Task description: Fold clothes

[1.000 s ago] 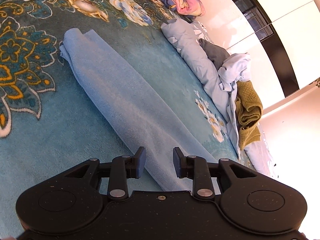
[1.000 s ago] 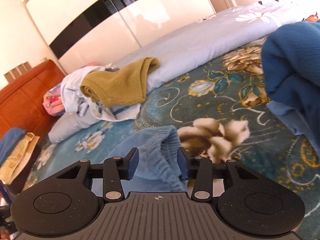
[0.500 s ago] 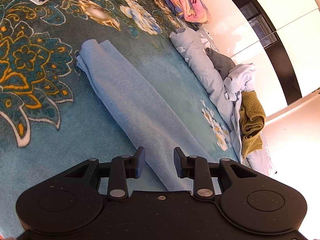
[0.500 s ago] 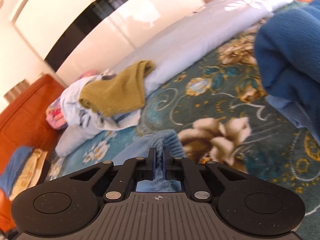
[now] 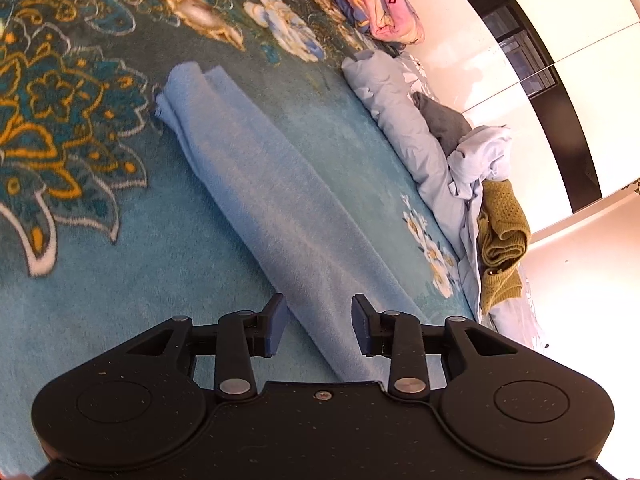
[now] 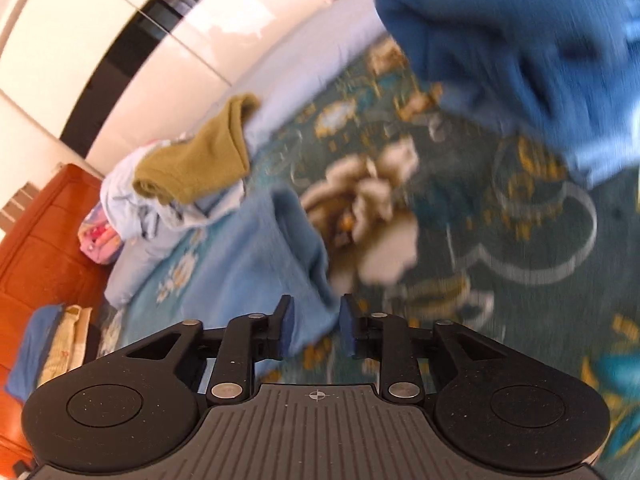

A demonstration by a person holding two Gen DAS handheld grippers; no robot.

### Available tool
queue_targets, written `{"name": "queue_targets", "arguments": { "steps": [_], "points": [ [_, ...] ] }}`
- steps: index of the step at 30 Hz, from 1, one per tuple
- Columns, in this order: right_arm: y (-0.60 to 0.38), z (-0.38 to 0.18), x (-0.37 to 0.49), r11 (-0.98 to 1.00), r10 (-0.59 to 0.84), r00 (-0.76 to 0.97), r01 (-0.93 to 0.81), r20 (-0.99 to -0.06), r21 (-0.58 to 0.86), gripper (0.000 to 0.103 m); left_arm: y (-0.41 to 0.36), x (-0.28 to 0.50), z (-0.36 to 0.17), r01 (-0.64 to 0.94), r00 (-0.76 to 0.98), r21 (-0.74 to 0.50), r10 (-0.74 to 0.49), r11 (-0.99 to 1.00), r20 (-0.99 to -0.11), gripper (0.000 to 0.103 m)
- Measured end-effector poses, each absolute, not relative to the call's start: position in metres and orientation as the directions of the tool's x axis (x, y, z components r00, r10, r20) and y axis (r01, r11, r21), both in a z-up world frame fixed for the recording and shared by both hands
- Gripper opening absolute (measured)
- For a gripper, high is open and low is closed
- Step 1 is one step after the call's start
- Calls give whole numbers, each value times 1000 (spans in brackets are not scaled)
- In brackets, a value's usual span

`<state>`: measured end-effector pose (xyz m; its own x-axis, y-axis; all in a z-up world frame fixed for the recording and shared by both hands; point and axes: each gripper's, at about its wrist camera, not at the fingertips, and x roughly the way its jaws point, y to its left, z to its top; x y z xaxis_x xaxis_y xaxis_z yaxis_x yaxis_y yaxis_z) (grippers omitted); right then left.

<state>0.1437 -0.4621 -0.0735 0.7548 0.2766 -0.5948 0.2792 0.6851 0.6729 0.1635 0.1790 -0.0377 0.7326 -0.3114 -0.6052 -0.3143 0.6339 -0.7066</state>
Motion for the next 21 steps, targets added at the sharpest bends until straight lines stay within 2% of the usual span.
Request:
{"name": "queue_targets", "arguments": {
  "steps": [5,7,9,12,16,21],
  "points": [
    [-451,-92,152,601,287,777,309,-560,737,25,179,160,-34,-301,738,-713,-319,634,-595,33],
    [-450,-93,158,598,268,780,326,-565,733,10,184,158,-32,-304,746,-715,-309,629,-590,34],
    [-450,-86,163,640,243,786,311,-569,703,9,190,155,-31,-316,752,-711,-291,628,-591,34],
    [-451,-78,168,679,226,793,289,-566,675,8,201,150,-32,-344,758,-706,-261,619,-598,34],
    [-445,-80,170,711,216,756,312,-617,631,10,215,145,-35,-378,769,-706,-222,598,-600,34],
    [-439,-67,155,711,205,784,292,-586,640,14,236,148,-40,-423,787,-681,-131,598,-603,39]
  ]
}}
